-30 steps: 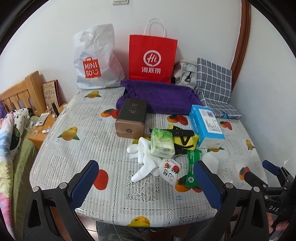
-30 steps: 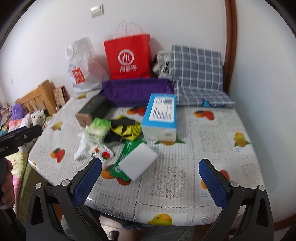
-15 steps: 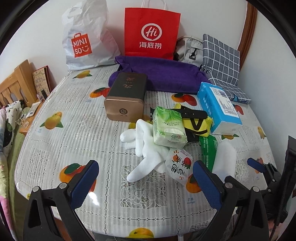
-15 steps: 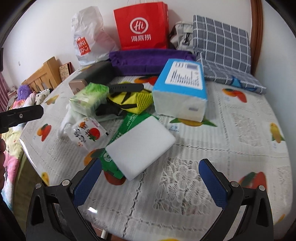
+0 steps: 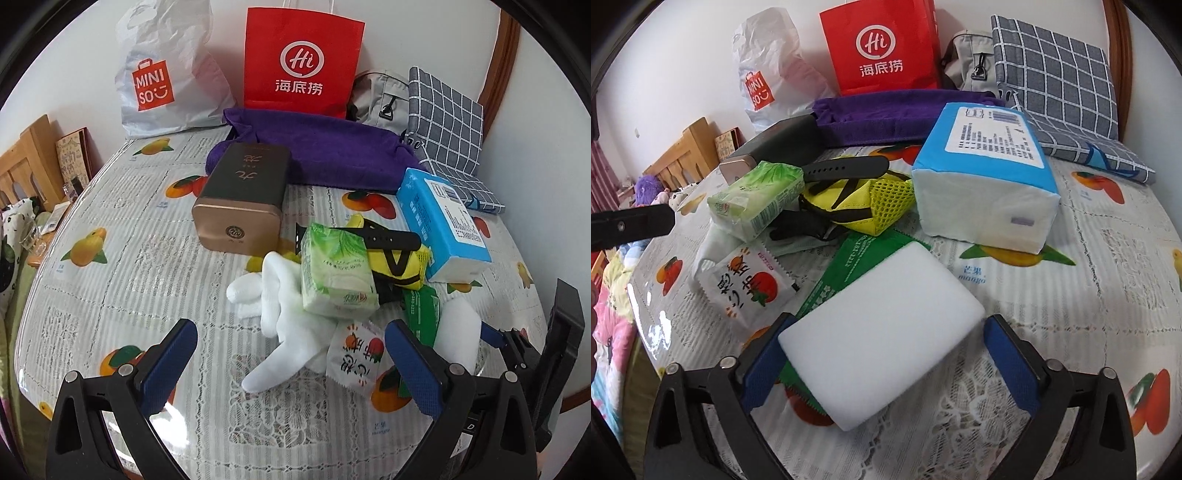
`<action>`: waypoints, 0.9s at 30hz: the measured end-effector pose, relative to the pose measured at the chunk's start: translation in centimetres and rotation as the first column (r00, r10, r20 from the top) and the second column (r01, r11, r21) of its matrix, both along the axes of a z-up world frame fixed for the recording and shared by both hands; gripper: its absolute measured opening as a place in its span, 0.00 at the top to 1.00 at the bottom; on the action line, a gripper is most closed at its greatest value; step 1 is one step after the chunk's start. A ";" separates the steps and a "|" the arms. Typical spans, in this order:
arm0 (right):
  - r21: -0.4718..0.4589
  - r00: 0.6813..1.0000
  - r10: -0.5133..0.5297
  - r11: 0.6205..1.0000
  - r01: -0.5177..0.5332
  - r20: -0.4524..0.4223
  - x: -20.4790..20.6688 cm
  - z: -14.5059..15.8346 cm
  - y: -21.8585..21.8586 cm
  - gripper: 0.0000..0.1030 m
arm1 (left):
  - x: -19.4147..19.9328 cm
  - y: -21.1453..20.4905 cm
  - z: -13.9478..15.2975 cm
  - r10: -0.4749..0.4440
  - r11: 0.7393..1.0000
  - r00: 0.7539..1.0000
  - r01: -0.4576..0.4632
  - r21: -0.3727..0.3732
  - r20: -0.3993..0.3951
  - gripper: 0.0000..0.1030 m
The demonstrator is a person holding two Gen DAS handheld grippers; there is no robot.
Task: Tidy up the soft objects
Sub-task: 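Grasp the white sponge with the right gripper while the left gripper grasps the green tissue pack, then carry the sponge and tissue pack in both grippers over the purple towel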
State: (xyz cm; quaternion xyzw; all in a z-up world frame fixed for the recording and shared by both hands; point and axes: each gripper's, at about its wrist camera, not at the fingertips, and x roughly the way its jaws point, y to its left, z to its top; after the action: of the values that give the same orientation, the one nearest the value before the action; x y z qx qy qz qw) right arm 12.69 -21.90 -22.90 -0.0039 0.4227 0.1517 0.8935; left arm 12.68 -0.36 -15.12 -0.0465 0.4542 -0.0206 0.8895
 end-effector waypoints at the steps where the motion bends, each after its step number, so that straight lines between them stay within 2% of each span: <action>1: -0.005 1.000 0.001 1.000 -0.001 0.006 0.1 0.1 -0.1 0.11 | 0.3 -0.3 -0.1 -0.006 1.000 1.000 0.006 0.004 0.001 0.01; 8: 0.029 1.000 0.002 1.000 -0.002 -0.002 0.2 0.4 -1.0 0.13 | 2.1 -2.7 -0.8 -0.048 0.997 0.999 0.048 0.064 -0.004 0.01; 16: 0.039 1.000 -0.024 0.999 0.024 -0.003 0.5 1.2 -3.0 0.13 | 4.3 -4.8 -2.6 -0.074 0.989 0.996 0.079 0.126 -0.040 0.09; 20: 0.039 0.999 -0.041 0.998 0.041 -0.010 0.8 1.2 -4.0 0.13 | 5.1 -5.1 -3.4 -0.060 0.987 0.997 0.067 0.145 -0.053 0.26; 22: 0.044 0.999 -0.045 0.998 0.046 -0.014 1.0 1.1 -4.4 0.13 | 5.3 -5.1 -3.7 -0.059 0.987 0.997 0.066 0.149 -0.053 0.44; 25: 0.050 0.998 -0.051 0.997 0.052 -0.021 1.4 0.8 -4.7 0.13 | 5.1 -5.0 -3.6 -0.074 0.986 0.996 0.079 0.143 -0.044 0.51; 27: 0.063 0.998 -0.052 0.997 0.053 -0.025 1.4 0.8 -4.7 0.13 | 4.8 -4.2 -3.0 -0.070 0.991 0.997 0.074 0.111 -0.035 0.52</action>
State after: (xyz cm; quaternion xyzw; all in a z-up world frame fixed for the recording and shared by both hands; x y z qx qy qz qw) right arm 14.13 -26.63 -22.15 0.0373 0.4282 0.1414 0.8918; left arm 17.52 -4.58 -18.10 0.0197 0.4696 -0.0264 0.8823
